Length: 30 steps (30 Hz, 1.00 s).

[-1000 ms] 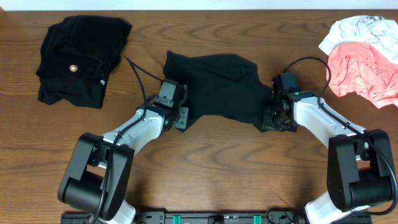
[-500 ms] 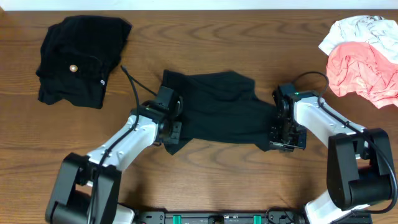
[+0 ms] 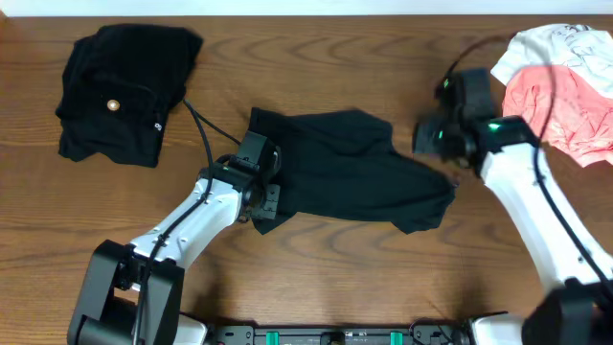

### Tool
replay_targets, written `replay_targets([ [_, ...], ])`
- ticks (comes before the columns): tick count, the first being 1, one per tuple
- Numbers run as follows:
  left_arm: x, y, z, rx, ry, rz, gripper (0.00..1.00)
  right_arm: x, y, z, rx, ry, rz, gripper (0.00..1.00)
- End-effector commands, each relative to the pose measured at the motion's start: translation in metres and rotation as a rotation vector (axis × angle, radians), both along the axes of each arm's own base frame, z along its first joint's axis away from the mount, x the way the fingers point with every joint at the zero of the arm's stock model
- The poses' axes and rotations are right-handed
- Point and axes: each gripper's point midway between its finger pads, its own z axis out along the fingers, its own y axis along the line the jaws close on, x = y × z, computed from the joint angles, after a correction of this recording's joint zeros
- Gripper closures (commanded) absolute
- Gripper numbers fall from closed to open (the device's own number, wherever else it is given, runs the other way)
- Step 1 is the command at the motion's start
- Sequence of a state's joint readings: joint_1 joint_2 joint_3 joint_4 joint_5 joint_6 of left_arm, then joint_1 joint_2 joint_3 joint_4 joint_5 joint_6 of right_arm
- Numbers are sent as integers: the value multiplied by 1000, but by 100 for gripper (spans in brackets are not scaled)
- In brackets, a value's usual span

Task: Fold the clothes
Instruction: 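Release right gripper and move it to the garment's upper right edge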

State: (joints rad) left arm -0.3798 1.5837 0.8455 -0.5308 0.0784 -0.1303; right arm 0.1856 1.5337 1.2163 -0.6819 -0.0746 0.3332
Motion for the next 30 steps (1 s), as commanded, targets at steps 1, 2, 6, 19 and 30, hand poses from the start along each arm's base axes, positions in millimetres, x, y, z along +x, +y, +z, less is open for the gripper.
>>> replay_targets([
  [1,1,1,2,-1,-12,9,93,14,11,-8,31,-20,57,55],
  [2,1,1,2,-1,-12,9,93,17,16,-15,43,-14,73,54],
  [6,1,1,2,-2,-13,9,93,33,27,-48,34,10,125,50],
  [19,1,1,2,-1,-12,9,93,66,59,-107,125,103,218,56],
  [30,1,1,2,-1,-12,9,93,54,60,-120,66,164,212,50],
])
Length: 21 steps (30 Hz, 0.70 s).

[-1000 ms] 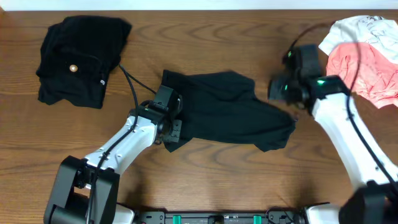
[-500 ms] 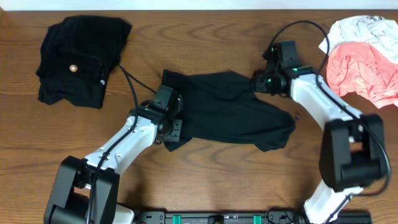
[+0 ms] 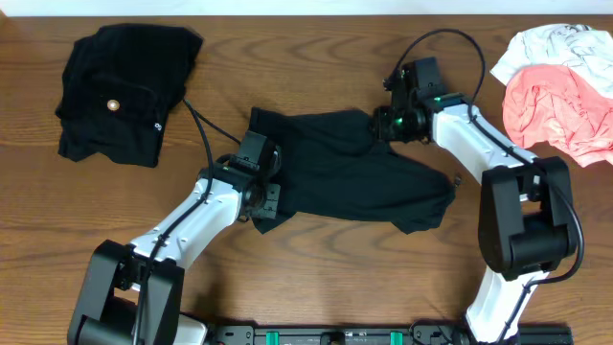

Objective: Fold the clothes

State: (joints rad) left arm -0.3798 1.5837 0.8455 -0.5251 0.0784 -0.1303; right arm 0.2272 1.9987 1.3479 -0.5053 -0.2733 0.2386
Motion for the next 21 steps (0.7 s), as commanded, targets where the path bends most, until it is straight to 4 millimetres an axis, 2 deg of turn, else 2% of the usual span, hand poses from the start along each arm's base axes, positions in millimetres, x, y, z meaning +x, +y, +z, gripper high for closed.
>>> replay_targets([
  [1,0,2,2,1,-7,9,93,3,-8,-4,-57,6,-20,51],
  [4,0,2,2,0,-7,8,93,-1,-25,-9,-115,46,-95,51],
  [7,0,2,2,1,-7,9,93,-2,-28,-9,-112,56,-112,55],
  [15,0,2,2,0,-7,8,92,1,-10,-5,-56,33,-75,70],
  [21,0,2,2,0,-7,8,93,0,-8,-5,-55,37,-74,70],
])
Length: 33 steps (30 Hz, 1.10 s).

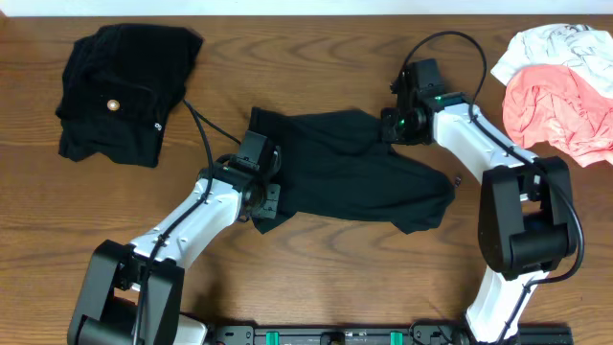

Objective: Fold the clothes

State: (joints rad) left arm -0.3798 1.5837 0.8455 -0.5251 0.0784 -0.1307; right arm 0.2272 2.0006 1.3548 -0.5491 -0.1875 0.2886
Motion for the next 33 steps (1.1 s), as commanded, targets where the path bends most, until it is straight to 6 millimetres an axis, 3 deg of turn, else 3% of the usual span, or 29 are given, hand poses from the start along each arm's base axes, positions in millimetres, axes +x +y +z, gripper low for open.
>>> replay_targets([
  [1,0,2,2,0,-7,8,93,2,7,0,15,8,2,69],
  [11,1,1,2,-2,-14,8,93,-2,7,-13,15,46,-20,70],
  [14,1,1,2,-2,-14,8,93,-3,9,-19,23,60,-22,75],
  [16,1,1,2,-2,-14,8,93,1,9,-17,27,46,-23,87],
  [18,1,1,2,-2,-14,8,94,8,10,-13,38,20,-33,99],
  [24,1,1,2,-2,-13,8,94,47,10,8,73,-142,-49,99],
  [33,0,1,2,-1,-10,8,94,88,-20,28,21,-308,-190,99],
])
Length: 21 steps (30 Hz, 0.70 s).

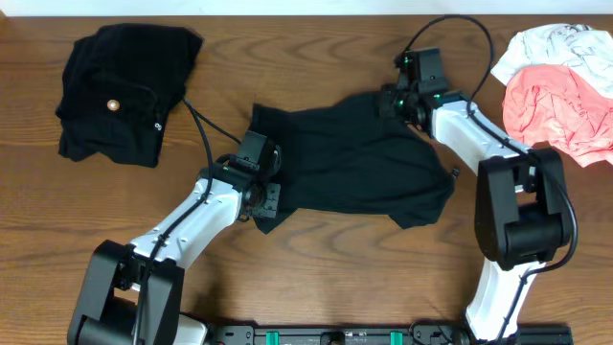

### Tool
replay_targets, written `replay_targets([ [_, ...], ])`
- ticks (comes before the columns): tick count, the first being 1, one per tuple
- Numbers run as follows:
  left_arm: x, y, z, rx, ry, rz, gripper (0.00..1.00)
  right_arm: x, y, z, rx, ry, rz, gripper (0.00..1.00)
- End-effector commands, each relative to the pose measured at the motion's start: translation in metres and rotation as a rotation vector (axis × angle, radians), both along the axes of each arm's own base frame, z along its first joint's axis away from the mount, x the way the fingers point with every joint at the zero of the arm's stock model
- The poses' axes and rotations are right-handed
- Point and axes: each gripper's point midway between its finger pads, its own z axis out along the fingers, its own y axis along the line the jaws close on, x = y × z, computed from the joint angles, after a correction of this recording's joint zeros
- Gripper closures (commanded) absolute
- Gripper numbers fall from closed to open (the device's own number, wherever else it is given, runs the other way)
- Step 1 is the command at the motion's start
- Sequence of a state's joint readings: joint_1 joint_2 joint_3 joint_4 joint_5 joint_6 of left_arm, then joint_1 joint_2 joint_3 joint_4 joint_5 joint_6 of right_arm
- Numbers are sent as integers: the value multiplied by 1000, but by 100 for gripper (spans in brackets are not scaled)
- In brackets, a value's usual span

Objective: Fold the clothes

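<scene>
A black garment (354, 163) lies spread in the middle of the wooden table (316, 278). My right gripper (391, 103) is shut on its upper right corner, which is drawn up toward the far edge. At the garment's lower left edge sits my left gripper (271, 195); the overhead view does not show whether its fingers are apart or closed on the cloth.
A folded black garment (123, 86) with a small round button lies at the far left. A white garment (560, 46) and a pink one (560, 110) are heaped at the far right. The right arm's cable loops above the gripper.
My right gripper has moved up toward the far edge, taking the garment's upper right corner with it. The cloth now stretches further up and right. The left arm has not moved.
At first my right gripper stood off the garment's right side near the pink heap. Then it was at the garment's upper right corner and stayed there. Now that corner is pulled toward the far edge. The left gripper has held the same spot throughout.
</scene>
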State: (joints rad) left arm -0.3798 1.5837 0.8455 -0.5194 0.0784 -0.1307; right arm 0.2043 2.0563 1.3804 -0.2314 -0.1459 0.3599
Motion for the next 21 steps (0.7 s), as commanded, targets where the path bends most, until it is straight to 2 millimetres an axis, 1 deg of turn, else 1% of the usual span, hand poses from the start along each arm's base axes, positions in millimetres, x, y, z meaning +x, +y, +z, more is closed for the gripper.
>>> replay_targets([
  [1,-2,2,2,3,-1,8,94,16,-21,9,-31,-45,-112,99],
  [8,-6,4,1,10,16,7,94,35,-35,23,-52,-135,-171,99],
  [13,-7,4,0,12,19,7,94,43,-55,30,-97,-180,-290,99],
  [18,-7,4,0,11,19,8,94,51,-62,39,-110,-231,-324,99],
  [19,-7,4,0,12,19,7,94,52,-62,41,-104,-240,-332,97],
  [20,-7,4,0,12,19,7,94,54,-63,43,-96,-248,-340,85],
  [21,-7,4,0,11,19,8,94,56,-64,45,-89,-259,-346,64],
])
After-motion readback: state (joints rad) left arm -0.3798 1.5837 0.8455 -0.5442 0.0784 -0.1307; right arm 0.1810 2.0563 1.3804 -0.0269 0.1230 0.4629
